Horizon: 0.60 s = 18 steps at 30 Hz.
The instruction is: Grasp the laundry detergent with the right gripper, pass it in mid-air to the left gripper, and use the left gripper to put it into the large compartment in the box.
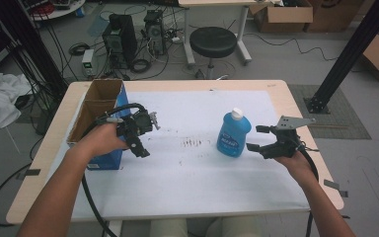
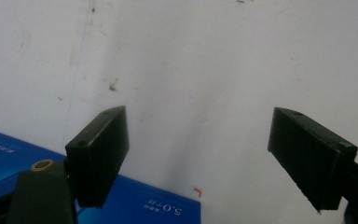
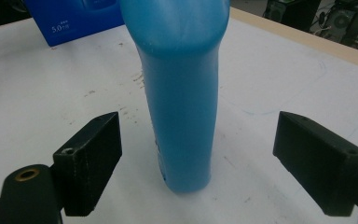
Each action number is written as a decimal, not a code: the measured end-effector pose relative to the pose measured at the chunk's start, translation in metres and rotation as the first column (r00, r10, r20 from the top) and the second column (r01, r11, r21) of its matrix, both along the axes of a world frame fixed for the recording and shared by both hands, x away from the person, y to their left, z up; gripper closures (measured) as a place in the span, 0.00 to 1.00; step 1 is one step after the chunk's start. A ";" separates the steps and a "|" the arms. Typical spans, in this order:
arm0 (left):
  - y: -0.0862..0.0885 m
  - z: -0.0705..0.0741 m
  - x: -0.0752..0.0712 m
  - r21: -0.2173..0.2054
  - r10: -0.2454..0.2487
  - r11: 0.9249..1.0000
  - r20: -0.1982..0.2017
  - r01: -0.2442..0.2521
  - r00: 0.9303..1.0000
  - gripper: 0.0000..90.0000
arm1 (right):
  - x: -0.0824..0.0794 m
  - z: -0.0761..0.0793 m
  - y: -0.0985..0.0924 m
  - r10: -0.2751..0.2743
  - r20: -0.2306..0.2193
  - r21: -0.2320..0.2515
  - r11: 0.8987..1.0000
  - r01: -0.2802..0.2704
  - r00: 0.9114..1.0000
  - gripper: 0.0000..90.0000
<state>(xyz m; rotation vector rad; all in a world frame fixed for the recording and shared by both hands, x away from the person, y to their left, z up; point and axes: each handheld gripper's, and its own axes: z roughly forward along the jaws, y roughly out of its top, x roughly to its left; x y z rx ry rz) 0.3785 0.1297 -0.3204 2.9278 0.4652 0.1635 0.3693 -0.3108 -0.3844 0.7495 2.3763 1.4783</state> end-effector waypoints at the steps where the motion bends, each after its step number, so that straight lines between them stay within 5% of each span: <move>1: 0.000 0.000 0.000 0.001 -0.001 1.000 0.000 0.001 1.000 0.23 | 0.000 0.000 0.000 0.000 0.000 0.000 1.000 0.000 1.000 0.17; 18: -0.002 0.001 0.001 0.001 -0.004 1.000 0.004 0.004 1.000 0.23 | 0.006 -0.003 0.015 0.018 0.014 0.012 1.000 -0.018 1.000 0.17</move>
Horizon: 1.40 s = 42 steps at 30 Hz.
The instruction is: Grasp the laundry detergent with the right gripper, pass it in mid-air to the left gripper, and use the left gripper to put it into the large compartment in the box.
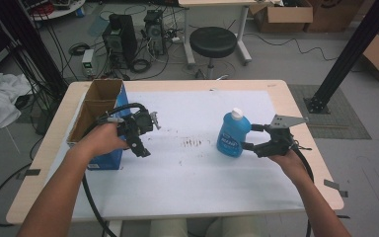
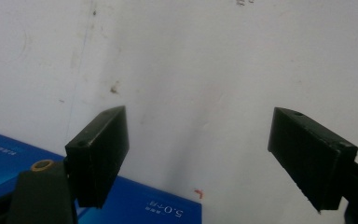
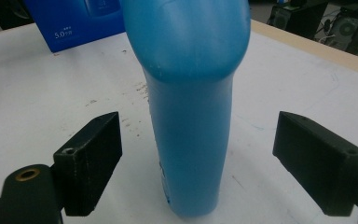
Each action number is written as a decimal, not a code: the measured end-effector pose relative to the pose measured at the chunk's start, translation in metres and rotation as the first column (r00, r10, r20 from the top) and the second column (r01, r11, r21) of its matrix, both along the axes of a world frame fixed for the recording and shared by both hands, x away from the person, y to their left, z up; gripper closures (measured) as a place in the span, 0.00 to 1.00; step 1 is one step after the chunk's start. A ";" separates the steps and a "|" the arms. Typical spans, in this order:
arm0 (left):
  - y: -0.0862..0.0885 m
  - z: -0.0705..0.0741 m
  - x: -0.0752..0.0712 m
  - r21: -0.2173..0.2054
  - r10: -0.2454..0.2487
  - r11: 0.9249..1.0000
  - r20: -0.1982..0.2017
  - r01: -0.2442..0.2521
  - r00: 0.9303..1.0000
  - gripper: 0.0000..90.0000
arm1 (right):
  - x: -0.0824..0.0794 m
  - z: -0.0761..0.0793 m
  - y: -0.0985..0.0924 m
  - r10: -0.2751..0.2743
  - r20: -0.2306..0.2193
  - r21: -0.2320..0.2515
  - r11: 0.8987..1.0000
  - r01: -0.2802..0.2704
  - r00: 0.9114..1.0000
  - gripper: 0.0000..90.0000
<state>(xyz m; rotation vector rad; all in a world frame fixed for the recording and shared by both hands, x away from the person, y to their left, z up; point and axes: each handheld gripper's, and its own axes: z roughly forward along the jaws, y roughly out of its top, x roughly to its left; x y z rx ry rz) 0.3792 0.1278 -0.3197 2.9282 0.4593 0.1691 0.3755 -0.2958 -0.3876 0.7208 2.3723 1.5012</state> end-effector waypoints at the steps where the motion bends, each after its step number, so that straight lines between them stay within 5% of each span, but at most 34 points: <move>1: 0.000 0.000 0.000 -0.001 0.000 1.000 0.000 0.000 1.000 0.23 | 0.001 0.000 0.002 0.003 0.002 0.001 1.000 -0.003 1.000 0.17; 42: 0.001 -0.001 0.001 0.000 0.001 1.000 -0.004 -0.001 1.000 0.23 | 0.017 -0.013 0.032 -0.014 0.000 0.041 0.999 0.014 1.000 0.18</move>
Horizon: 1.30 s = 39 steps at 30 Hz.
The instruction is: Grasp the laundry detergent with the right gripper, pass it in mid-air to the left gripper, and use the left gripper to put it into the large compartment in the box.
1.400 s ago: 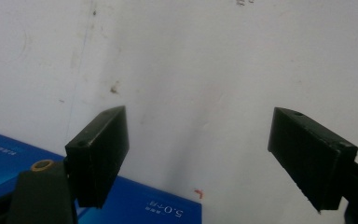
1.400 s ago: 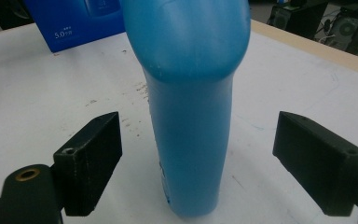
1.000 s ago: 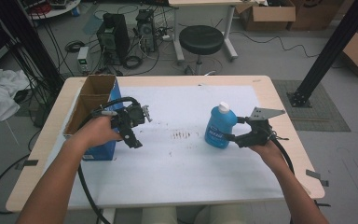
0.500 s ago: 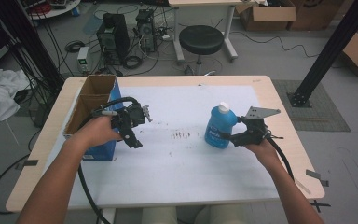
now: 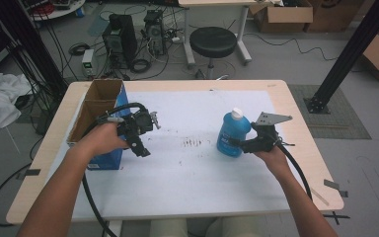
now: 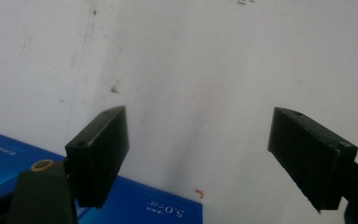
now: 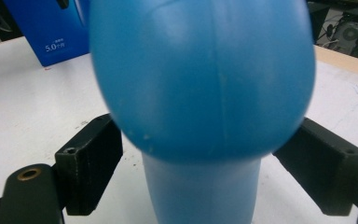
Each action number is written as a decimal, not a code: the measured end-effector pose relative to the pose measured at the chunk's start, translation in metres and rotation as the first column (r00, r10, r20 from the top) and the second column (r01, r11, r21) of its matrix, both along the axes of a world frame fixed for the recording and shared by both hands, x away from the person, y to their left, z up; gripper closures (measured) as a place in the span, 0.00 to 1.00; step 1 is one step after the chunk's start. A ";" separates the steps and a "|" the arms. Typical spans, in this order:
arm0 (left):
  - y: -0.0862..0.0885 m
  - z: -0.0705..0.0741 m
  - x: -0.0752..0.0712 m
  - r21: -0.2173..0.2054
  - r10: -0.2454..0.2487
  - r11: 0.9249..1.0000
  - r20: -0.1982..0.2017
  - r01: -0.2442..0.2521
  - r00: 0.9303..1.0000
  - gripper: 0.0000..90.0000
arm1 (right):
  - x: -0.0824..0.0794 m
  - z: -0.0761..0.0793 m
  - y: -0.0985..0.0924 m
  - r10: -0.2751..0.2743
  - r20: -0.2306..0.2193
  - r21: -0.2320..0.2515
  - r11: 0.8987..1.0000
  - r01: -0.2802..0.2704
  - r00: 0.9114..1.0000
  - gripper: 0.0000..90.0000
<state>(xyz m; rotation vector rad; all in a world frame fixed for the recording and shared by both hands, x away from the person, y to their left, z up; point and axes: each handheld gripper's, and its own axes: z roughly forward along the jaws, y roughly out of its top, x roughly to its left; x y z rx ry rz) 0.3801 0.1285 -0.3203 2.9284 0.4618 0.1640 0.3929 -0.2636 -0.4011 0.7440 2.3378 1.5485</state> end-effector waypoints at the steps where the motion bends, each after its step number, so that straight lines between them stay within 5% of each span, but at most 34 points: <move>1: 0.000 0.000 0.000 0.000 0.000 1.000 0.000 0.000 1.000 0.23 | 0.000 0.000 0.000 0.000 0.000 0.000 1.000 0.000 1.000 0.18; 39: 0.002 -0.001 -0.001 -0.001 0.001 1.000 0.000 -0.001 1.000 0.23 | 0.002 -0.001 0.003 0.016 0.017 0.016 1.000 -0.016 1.000 0.32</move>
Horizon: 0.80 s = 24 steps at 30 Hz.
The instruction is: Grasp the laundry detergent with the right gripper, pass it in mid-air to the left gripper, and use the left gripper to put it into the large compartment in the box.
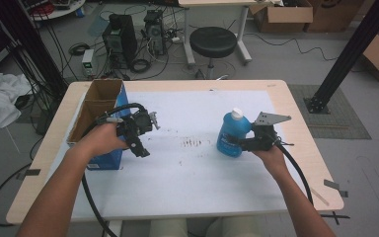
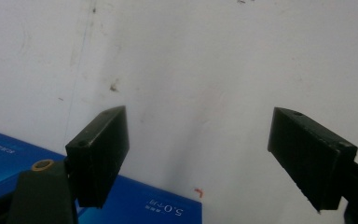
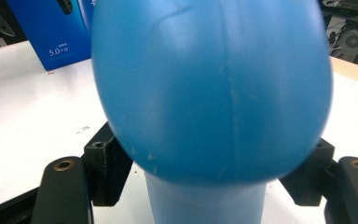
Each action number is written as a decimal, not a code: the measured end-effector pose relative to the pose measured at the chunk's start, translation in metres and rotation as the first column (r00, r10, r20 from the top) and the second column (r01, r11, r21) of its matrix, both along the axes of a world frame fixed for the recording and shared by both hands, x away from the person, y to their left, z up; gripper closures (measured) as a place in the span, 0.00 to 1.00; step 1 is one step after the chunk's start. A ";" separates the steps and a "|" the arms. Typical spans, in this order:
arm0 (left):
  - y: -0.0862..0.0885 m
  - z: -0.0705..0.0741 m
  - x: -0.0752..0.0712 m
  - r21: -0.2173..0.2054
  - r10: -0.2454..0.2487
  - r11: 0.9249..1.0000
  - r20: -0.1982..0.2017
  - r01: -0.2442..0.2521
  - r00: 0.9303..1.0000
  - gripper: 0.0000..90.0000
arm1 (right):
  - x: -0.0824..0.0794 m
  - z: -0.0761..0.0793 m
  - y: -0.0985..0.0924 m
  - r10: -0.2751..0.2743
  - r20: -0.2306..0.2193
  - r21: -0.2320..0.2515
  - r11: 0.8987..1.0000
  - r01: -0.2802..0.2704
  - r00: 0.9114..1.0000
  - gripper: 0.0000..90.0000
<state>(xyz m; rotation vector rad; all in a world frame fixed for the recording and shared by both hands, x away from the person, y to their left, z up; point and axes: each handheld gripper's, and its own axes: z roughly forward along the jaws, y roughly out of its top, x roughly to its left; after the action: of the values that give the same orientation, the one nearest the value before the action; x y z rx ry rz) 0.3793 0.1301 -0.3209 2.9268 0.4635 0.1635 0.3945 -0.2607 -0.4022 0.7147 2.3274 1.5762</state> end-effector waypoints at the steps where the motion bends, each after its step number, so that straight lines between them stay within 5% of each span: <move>1: 0.000 0.000 0.000 0.001 -0.001 1.000 0.000 0.001 1.000 0.24 | 0.000 0.000 0.000 0.001 0.000 -0.001 1.000 -0.001 1.000 0.32; 24: 0.000 0.000 0.000 0.000 -0.003 1.000 0.001 0.003 1.000 0.24 | -0.001 0.000 0.001 0.008 0.011 0.000 1.000 -0.008 1.000 0.40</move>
<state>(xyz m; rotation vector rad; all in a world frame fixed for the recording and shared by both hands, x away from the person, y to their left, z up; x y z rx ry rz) 0.3792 0.1300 -0.3208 2.9269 0.4585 0.1645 0.3936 -0.2594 -0.4022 0.6954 2.3251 1.5793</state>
